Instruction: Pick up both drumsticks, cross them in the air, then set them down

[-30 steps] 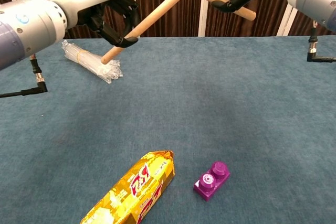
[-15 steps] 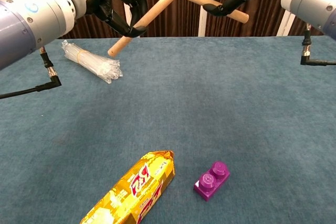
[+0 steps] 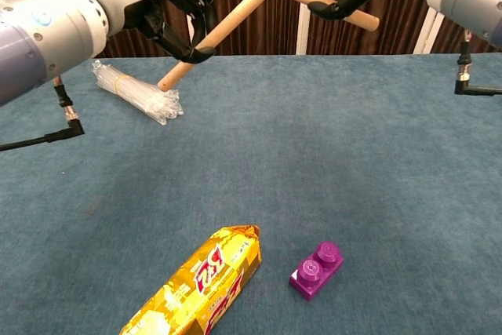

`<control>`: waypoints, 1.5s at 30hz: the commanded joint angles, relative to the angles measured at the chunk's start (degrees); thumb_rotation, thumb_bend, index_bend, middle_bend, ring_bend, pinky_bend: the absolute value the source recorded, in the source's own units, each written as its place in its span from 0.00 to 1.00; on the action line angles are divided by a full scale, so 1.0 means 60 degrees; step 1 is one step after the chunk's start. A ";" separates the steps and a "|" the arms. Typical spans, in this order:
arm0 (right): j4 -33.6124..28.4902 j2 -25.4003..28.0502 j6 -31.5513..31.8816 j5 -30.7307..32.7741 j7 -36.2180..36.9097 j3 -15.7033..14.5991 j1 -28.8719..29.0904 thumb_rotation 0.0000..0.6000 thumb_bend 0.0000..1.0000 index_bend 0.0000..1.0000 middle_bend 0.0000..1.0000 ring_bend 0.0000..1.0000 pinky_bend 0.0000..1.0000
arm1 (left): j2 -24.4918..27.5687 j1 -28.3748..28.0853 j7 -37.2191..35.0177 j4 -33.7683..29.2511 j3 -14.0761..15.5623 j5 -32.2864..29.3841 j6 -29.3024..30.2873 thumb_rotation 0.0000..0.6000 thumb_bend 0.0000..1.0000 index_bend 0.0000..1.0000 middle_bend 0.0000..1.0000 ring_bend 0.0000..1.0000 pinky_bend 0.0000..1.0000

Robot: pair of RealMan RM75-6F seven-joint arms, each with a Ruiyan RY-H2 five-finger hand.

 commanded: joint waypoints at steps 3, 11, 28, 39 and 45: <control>0.0465 0.0320 0.0138 -0.0104 0.0623 -0.0235 -0.0414 1.00 0.48 0.77 0.71 0.45 0.00 | 0.1017 0.0598 -0.0066 0.0080 0.1054 0.0931 -0.0126 1.00 0.53 0.62 0.61 0.16 0.00; 0.2144 0.0400 0.0927 -0.1632 0.2389 -0.1413 -0.1323 1.00 0.48 0.77 0.71 0.45 0.00 | 0.2121 0.1470 -0.1285 0.1324 0.2380 0.1960 -0.0606 1.00 0.53 0.62 0.61 0.16 0.00; 0.6194 -0.1472 0.1019 -0.3408 0.3626 -0.2871 -0.1540 1.00 0.49 0.77 0.71 0.45 0.00 | 0.0628 0.1532 -0.1407 0.4496 0.3317 0.2531 -0.2351 1.00 0.53 0.62 0.61 0.16 0.00; 0.7351 -0.2142 0.0925 -0.3778 0.3768 -0.3071 -0.1463 1.00 0.49 0.77 0.71 0.45 0.00 | 0.0354 0.1582 -0.0821 0.4730 0.3058 0.2309 -0.2361 1.00 0.53 0.62 0.61 0.16 0.00; 0.7514 -0.2296 0.0713 -0.3685 0.3823 -0.3021 -0.1443 1.00 0.49 0.77 0.71 0.45 0.00 | 0.0414 0.1568 -0.0224 0.4494 0.2877 0.1867 -0.2429 1.00 0.53 0.62 0.60 0.16 0.00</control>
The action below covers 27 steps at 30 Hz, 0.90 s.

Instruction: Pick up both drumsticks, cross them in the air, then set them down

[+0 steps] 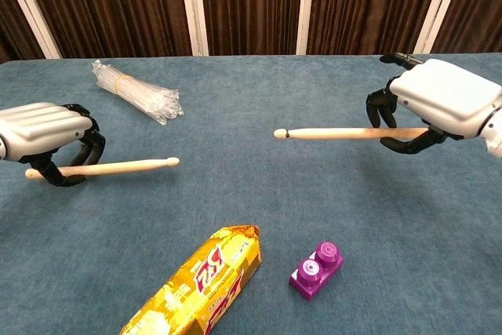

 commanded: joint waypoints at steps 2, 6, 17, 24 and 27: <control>0.0120 -0.0108 -0.0224 0.0080 -0.0051 0.0028 0.0039 1.00 0.49 0.77 0.71 0.45 0.00 | 0.0062 -0.0038 0.0526 -0.0169 -0.0104 -0.0367 -0.0103 1.00 0.53 0.61 0.60 0.16 0.00; 0.0225 -0.0254 -0.0450 0.0192 -0.0054 0.0077 0.0068 1.00 0.49 0.77 0.71 0.45 0.00 | 0.0134 -0.0092 0.1043 -0.0400 -0.0178 -0.0709 -0.0160 1.00 0.53 0.57 0.58 0.15 0.00; 0.0321 -0.0464 -0.0720 0.0400 -0.0019 0.0199 0.0067 1.00 0.49 0.77 0.71 0.45 0.00 | 0.0615 -0.0193 0.2104 -0.0987 -0.0170 -0.1320 -0.0174 1.00 0.53 0.41 0.48 0.10 0.00; 0.0205 -0.0472 -0.0814 0.0490 -0.0185 0.0273 0.0065 1.00 0.49 0.77 0.71 0.45 0.00 | 0.0883 -0.0203 0.2618 -0.1484 -0.0256 -0.1912 -0.0035 1.00 0.51 0.23 0.20 0.00 0.00; 0.0192 -0.0505 -0.0859 0.0515 -0.0295 0.0314 0.0097 1.00 0.49 0.77 0.71 0.45 0.00 | 0.1148 -0.0196 0.2580 -0.1905 -0.0373 -0.2020 0.0097 1.00 0.40 0.12 0.07 0.00 0.00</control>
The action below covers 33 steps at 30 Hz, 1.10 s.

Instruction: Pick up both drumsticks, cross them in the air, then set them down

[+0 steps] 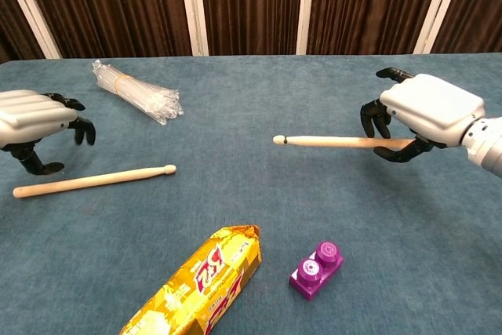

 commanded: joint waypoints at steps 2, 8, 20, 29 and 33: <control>0.0018 -0.0070 -0.0084 0.0054 -0.0105 0.0067 0.0051 1.00 0.48 0.77 0.71 0.45 0.00 | 0.0467 0.0035 -0.0155 -0.0674 -0.0223 -0.0151 0.0240 1.00 0.33 0.07 0.02 0.00 0.00; 0.0187 -0.0274 -0.0289 0.0150 -0.0203 0.0159 0.0157 1.00 0.49 0.77 0.71 0.45 0.00 | 0.1487 0.0252 -0.0960 -0.1893 -0.0551 0.0031 0.0610 1.00 0.23 0.00 0.00 0.00 0.00; 0.0196 -0.0228 -0.0509 0.0317 -0.0249 0.0184 0.0105 1.00 0.49 0.68 0.71 0.43 0.00 | 0.2865 0.0715 -0.2180 -0.2604 -0.0589 0.0425 0.0805 1.00 0.20 0.00 0.00 0.00 0.00; -0.0364 0.0024 -0.0515 0.0440 -0.0609 0.0222 -0.0016 1.00 0.47 0.54 0.66 0.38 0.00 | 0.3453 0.0913 -0.3072 -0.2818 -0.0776 0.0731 0.0917 1.00 0.20 0.00 0.00 0.00 0.00; -0.0641 0.0092 -0.0509 0.0506 -0.0810 0.0258 -0.0063 1.00 0.40 0.50 0.64 0.36 0.00 | 0.3578 0.0935 -0.3100 -0.2889 -0.0753 0.0767 0.0897 1.00 0.20 0.00 0.00 0.00 0.00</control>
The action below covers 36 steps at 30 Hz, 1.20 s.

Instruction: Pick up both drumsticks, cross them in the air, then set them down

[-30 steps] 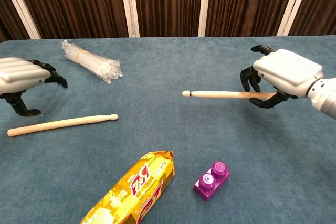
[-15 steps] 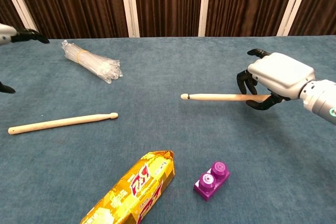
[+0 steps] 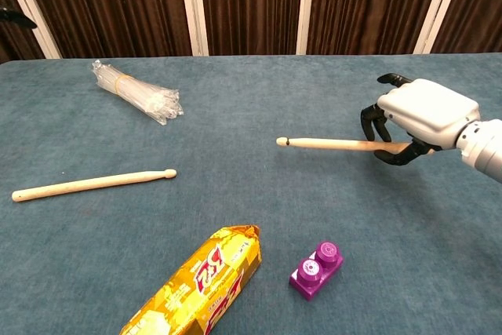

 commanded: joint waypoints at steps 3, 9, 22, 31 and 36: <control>-0.0391 0.0108 -0.0065 0.0174 -0.0392 0.0085 -0.0070 1.00 0.39 0.48 0.62 0.33 0.00 | 0.0065 0.0031 -0.0081 -0.0082 -0.0002 0.0021 0.0004 1.00 0.20 0.00 0.00 0.00 0.00; -0.0843 0.0254 -0.0318 0.0456 -0.0890 0.0161 -0.0137 1.00 0.33 0.43 0.58 0.29 0.00 | 0.0084 0.0040 -0.0069 -0.0089 0.0038 0.0019 -0.0032 1.00 0.20 0.00 0.00 0.00 0.00; -0.1557 0.0570 -0.0775 0.1342 -0.1789 0.0524 -0.0312 1.00 0.19 0.24 0.45 0.16 0.00 | 0.0098 0.0102 -0.0194 -0.0086 0.0039 -0.0044 -0.0008 1.00 0.20 0.00 0.00 0.00 0.00; -0.2995 0.1320 -0.0273 0.2234 -0.1073 0.1294 -0.0816 1.00 0.18 0.16 0.28 0.04 0.00 | 0.0583 0.0631 0.0408 -0.0733 0.0612 -0.0152 0.0424 1.00 0.20 0.00 0.00 0.00 0.00; -0.3656 0.1903 0.0136 0.2610 0.0212 0.1682 -0.1311 1.00 0.18 0.16 0.21 0.04 0.00 | 0.0556 0.1088 0.0976 -0.0767 0.1170 -0.0027 0.0852 1.00 0.20 0.00 0.00 0.00 0.00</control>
